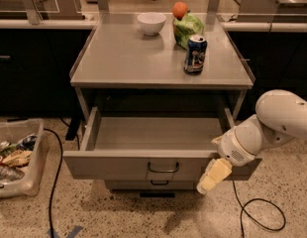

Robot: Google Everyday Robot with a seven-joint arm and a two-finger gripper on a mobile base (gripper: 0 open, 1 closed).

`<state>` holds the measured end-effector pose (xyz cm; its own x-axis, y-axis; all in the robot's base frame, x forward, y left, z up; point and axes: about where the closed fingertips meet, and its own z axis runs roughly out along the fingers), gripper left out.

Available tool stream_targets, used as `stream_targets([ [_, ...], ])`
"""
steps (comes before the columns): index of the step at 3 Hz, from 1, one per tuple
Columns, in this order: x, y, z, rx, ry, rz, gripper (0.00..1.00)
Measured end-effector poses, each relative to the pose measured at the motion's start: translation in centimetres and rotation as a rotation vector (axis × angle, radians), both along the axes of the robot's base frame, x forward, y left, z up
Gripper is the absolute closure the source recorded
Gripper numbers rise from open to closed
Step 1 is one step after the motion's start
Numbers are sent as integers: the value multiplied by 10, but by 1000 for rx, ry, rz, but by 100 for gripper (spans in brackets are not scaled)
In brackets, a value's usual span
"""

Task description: Open top drawer

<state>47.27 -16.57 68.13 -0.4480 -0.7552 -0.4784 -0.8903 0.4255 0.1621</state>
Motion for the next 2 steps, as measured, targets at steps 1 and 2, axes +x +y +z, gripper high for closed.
stream_targets([
  [1,-1,1,-1,-2,0,7,0],
  [2,-18,8,-4,-34,9,49,0],
])
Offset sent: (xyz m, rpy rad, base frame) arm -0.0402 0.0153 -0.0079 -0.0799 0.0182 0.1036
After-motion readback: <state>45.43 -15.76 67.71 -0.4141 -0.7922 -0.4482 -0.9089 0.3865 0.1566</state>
